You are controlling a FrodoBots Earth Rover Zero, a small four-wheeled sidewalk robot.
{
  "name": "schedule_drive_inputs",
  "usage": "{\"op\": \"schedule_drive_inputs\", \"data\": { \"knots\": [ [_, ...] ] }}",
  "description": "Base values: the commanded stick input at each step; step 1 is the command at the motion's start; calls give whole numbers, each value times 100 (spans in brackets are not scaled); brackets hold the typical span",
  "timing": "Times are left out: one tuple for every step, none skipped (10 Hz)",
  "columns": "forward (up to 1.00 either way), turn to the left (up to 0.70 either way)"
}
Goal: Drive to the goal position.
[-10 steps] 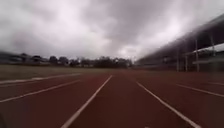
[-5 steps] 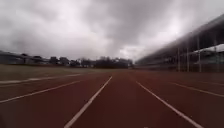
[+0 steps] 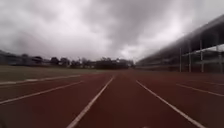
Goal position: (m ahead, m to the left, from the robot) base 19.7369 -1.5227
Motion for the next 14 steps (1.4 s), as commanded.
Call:
{"op": "schedule_drive_inputs", "data": {
  "knots": [
    [70, 0],
    [70, 0],
    [70, 0],
    [70, 0],
    [70, 0],
    [70, 0],
    [70, 0],
    [70, 0],
    [70, 0],
    [70, 0],
    [70, 0],
    [70, 0],
    [70, 0],
    [70, 0]
  ]
}}
